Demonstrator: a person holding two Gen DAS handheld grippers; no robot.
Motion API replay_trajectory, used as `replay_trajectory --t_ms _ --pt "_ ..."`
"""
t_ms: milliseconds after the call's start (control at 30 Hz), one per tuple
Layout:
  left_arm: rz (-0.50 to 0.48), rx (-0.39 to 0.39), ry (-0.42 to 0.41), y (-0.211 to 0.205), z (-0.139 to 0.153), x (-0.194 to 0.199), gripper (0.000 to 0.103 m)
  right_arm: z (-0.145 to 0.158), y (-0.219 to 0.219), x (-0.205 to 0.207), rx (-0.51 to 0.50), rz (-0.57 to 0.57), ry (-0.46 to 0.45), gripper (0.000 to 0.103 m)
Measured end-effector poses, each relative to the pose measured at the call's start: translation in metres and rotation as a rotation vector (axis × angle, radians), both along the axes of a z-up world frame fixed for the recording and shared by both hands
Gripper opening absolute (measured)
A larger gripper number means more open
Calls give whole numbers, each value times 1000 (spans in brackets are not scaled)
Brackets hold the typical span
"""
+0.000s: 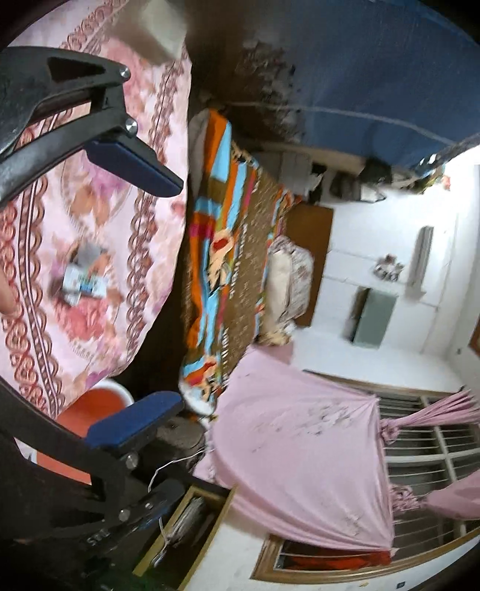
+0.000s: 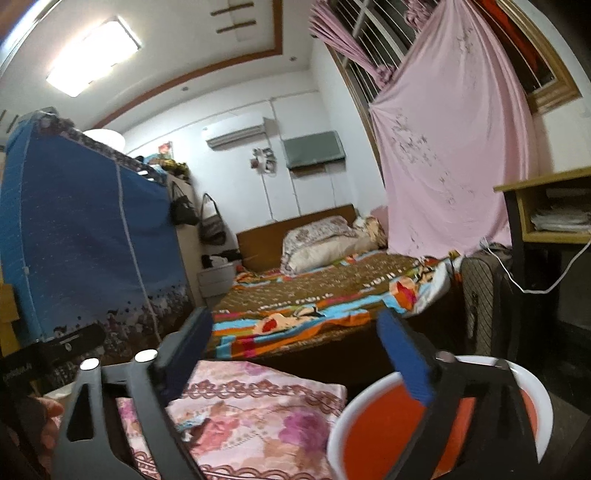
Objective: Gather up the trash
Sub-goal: 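Move both open tools back over the remaining tubes on the quilt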
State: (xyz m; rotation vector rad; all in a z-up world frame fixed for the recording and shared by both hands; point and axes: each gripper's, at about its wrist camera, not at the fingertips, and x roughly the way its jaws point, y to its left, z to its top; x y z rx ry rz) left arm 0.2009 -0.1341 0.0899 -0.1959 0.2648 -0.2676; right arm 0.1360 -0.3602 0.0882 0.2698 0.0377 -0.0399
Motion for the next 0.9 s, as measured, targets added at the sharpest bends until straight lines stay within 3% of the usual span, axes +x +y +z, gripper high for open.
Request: replay_trajectory --t_ms 267,533,667,900 --pt "91 17 -28 34 -7 -10 92 6 26 -7 -40 55 -85 103" --pt "156 36 -58 62 -14 -18 92 7 52 -5 -79 108 -92 103" --pt "185 46 -62 73 -18 -20 92 5 65 4 -91 159 -48 103" --pt "217 39 -33 86 -27 -16 92 -9 88 35 -128 236 158 103"
